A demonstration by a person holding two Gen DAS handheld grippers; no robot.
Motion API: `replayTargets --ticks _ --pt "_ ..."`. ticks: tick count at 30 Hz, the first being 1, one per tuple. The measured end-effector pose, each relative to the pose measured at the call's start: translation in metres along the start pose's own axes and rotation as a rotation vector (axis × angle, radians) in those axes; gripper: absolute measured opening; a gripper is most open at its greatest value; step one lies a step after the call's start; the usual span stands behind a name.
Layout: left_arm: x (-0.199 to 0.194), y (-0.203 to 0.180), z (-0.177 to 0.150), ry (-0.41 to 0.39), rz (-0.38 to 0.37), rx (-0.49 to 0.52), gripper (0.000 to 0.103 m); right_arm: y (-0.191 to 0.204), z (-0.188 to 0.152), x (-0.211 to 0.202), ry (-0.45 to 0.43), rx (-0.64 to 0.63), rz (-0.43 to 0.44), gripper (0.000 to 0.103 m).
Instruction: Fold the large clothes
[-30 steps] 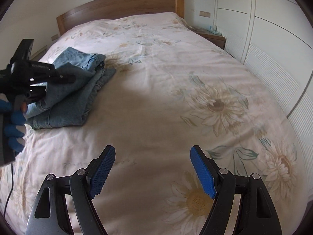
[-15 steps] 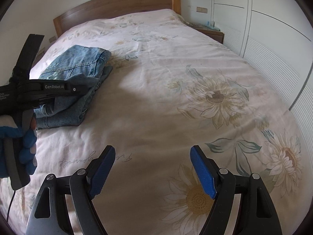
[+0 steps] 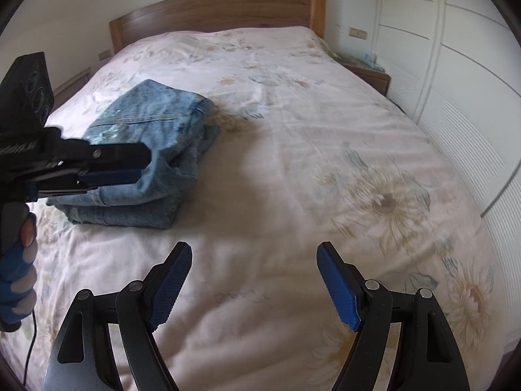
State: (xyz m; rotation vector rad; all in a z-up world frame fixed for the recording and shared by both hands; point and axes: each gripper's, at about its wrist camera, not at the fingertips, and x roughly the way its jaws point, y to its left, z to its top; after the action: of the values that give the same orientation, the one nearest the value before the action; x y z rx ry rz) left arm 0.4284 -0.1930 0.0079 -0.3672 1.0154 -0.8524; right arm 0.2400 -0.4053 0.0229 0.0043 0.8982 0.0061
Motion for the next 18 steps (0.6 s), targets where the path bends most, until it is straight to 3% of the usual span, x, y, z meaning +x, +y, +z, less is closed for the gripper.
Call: replayTargets --ticks 2,7,12,15,18 --pt "-0.029 -0.001 -0.004 -0.023 0.060 0.043 0.041 0.016 0.013 0.000 -0.012 -0.036 0.027 0.080" --pt "-0.076 0.047 0.011 -0.068 0.288 0.127 0.041 0.067 0.049 0.014 -0.035 -0.115 0.134 0.080" --pt "-0.065 0.082 0.004 -0.041 0.444 0.168 0.041 0.123 0.078 0.060 -0.004 -0.170 0.266 0.079" --pt "-0.048 0.090 -0.015 -0.044 0.477 0.194 0.041 0.129 0.082 0.100 0.059 -0.155 0.273 0.079" --pt "-0.040 0.088 -0.022 -0.063 0.381 0.154 0.045 0.110 0.072 0.124 0.099 -0.116 0.258 0.079"
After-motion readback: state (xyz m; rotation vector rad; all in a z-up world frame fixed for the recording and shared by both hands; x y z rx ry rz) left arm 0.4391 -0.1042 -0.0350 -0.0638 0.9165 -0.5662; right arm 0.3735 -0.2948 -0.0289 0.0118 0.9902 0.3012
